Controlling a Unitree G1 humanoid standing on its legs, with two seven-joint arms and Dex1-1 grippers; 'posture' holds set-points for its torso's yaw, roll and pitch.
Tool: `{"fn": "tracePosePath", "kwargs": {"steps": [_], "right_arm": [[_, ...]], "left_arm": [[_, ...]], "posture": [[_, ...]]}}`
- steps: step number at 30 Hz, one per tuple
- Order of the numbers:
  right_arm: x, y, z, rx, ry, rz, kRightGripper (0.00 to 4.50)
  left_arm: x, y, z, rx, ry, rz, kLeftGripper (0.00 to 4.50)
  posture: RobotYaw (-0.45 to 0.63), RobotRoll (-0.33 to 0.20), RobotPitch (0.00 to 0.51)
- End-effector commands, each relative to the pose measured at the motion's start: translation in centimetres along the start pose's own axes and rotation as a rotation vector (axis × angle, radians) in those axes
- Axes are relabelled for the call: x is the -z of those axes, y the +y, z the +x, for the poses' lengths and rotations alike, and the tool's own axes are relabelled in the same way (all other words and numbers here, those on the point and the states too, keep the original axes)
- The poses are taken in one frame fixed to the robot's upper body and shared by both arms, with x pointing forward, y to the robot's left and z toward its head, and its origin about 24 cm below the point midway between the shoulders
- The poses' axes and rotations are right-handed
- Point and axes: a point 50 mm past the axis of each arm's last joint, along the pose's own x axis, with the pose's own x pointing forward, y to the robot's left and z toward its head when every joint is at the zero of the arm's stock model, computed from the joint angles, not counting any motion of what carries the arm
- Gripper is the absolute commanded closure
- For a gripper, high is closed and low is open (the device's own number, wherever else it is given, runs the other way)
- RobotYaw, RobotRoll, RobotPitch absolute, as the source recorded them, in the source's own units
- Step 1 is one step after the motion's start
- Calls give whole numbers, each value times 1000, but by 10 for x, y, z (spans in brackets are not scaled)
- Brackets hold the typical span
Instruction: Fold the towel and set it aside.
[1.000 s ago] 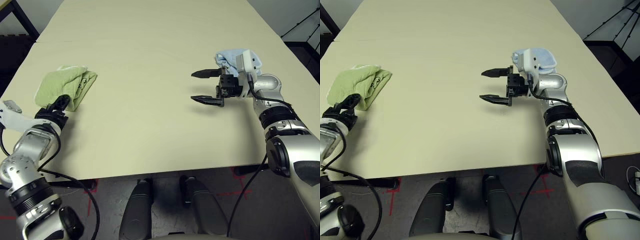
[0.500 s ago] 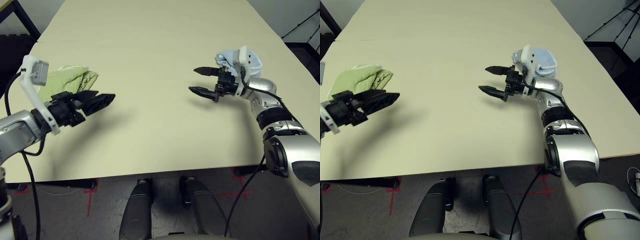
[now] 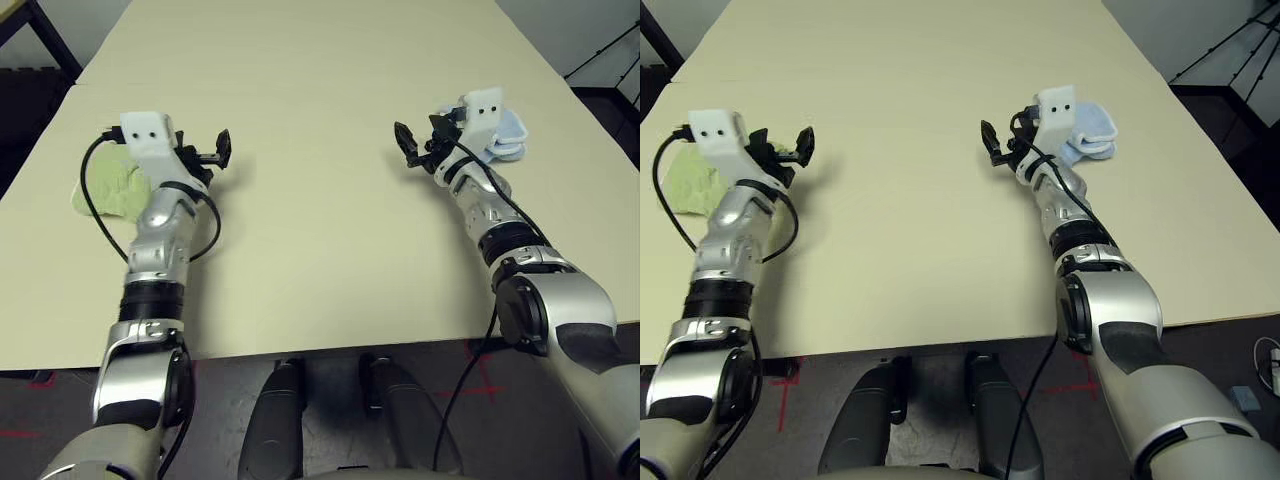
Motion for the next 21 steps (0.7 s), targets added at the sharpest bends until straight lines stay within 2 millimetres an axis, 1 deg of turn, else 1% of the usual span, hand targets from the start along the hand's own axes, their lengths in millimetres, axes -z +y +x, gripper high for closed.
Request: {"fn": "tracePosePath", "kwargs": {"steps": [1,4,7,10,15,17,21], "right_arm": [[9,-15,-9,89,-5,19,0],[13,-18,-15,87,-28,32,0],[18,-20,-21,32,-33,22,0],[22,-21,-24,6,-33,15,0],[27,-25,-30,5,-25,6,0],[28,-25,-30,5,-26,10,0],[27,-25,-30,13,-40,31,0]], "left_arm": [[7,11,-2,-33,-9,28,31],[12,22,-6,-26,-4,63,31],[14,37,-11,-23,3,83,31],[14,47,-14,-11,-3,85,31],[12,53,-19,45,-40,54,31],[14,53,-21,68,-42,70,31],[16,57,-25,57,-46,72,31]], "posture": [[-40,0,130],[-45,0,130],[-44,0,131],[-39,0,134],[-33,0,138],[-35,0,137],[-39,0,138]]}}
